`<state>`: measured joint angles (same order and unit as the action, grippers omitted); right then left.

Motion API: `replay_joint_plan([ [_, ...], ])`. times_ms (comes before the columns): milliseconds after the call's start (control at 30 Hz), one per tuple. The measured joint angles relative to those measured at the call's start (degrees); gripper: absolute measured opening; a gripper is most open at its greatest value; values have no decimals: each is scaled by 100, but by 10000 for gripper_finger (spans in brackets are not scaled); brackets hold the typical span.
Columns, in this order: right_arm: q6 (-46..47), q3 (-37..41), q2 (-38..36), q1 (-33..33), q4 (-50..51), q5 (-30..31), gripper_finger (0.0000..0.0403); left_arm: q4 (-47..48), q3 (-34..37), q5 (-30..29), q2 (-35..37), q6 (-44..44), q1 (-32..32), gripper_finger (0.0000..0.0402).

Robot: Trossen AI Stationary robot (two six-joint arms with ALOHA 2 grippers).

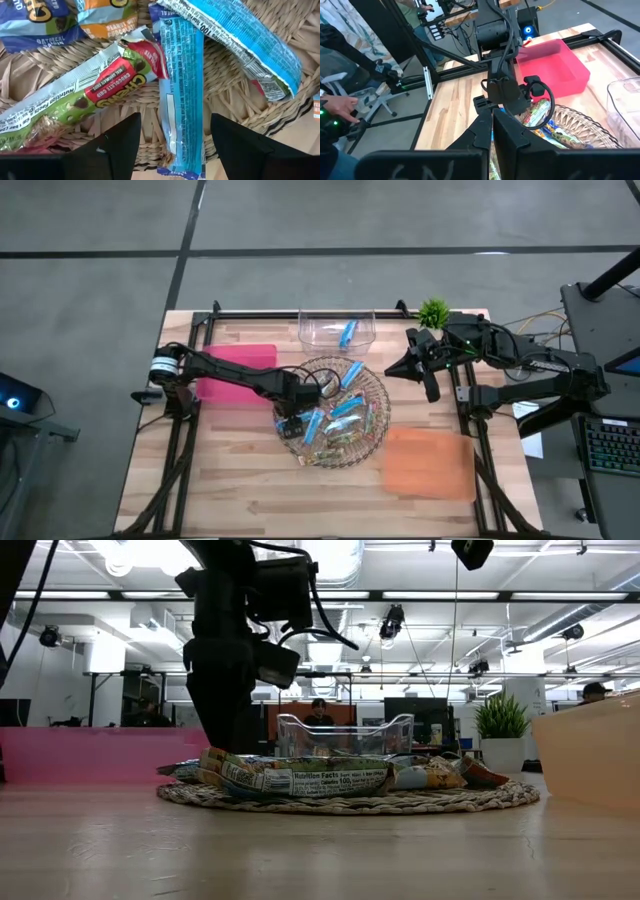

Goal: Pick and place Granola Bars by type
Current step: Put the blue granola bar into the transparent bin

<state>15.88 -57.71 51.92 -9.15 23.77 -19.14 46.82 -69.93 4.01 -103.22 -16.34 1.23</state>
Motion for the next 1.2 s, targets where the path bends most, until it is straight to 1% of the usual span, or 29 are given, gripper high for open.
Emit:
replay_joint_plan([
  [400, 0, 0, 0, 0, 2, 1, 9, -139, 0, 91, 0, -55, 168, 222],
  [500, -13, 0, 0, 2, 2, 60, 9, -140, 0, -154, 0, -140, 168, 222],
  [567, -43, 0, 0, 0, 2, 124, 9, -141, 0, -461, 0, -380, 166, 222],
  [600, -44, 0, 0, 0, 2, 127, 9, -143, 0, -499, 0, -457, 166, 222],
  [767, -44, 0, 0, 2, 2, 133, 9, -216, 0, -498, 2, -369, 175, 222],
  [900, -46, 0, 0, 0, 2, 133, 9, -228, 0, -306, 2, -345, 188, 222],
  [1200, -48, 0, 0, 2, 4, 131, 9, -231, 7, -374, -142, -353, 236, 222],
])
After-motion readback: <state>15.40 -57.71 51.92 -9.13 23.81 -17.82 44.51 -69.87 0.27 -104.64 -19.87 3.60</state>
